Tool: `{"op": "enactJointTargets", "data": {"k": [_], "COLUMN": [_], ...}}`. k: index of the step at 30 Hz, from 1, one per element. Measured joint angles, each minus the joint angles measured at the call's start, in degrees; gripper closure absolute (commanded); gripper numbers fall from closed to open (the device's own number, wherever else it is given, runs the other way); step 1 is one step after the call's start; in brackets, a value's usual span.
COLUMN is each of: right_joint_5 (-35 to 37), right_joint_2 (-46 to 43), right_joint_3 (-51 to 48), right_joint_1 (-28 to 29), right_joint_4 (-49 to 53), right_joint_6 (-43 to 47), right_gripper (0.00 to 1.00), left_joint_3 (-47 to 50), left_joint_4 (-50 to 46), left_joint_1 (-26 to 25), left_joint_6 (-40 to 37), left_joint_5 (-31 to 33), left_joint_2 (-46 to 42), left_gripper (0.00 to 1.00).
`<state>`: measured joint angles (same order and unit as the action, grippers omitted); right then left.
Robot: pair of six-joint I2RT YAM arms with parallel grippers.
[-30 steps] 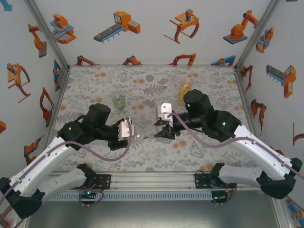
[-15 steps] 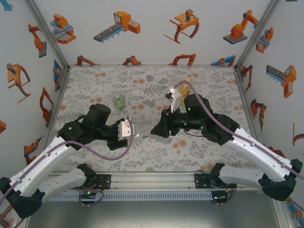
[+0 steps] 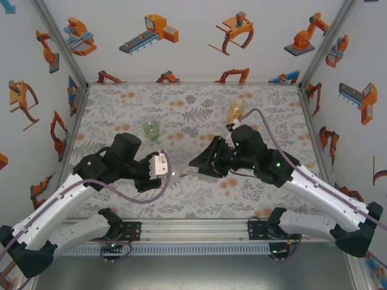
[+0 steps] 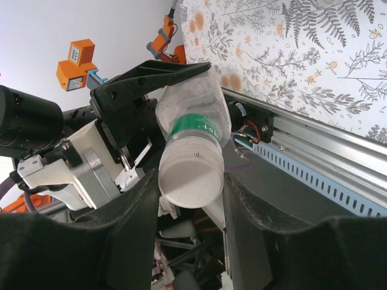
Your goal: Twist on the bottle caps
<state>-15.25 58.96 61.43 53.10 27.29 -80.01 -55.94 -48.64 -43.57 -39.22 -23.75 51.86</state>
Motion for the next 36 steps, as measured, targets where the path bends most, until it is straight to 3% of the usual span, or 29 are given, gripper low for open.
{"op": "enactJointTargets", "data": {"k": [4,12,22,30,36], "right_joint_5": [0.57,2.21,2.16,-9.77,-14.69], "right_joint_2": [0.83,1.6,1.07,1.03,-0.22], "right_joint_3": [2.91,11.63,15.19,15.26,13.44], "right_joint_1": [0.02,0.61,0.61,0.61,0.61], "right_joint_4": [2.58,7.1,8.31,6.8,6.8], "right_joint_6": [2.16,15.58,43.3,77.02,99.69], "right_gripper": [0.43,0.24,0.34,0.33,0.41], "left_joint_3": [0.0,-0.31,-0.31,-0.31,-0.31], "left_joint_4": [1.51,5.35,5.38,5.38,5.4], "left_joint_1": [0.0,-0.28,-0.28,-0.28,-0.28], "left_joint_6": [0.02,0.0,0.0,0.0,0.0], "left_joint_5": [-0.5,-1.79,-1.79,-1.86,-2.49], "left_joint_2": [0.0,0.0,-0.02,-0.15,-0.68], "left_gripper": [1.0,1.0,1.0,1.0,1.0]}}
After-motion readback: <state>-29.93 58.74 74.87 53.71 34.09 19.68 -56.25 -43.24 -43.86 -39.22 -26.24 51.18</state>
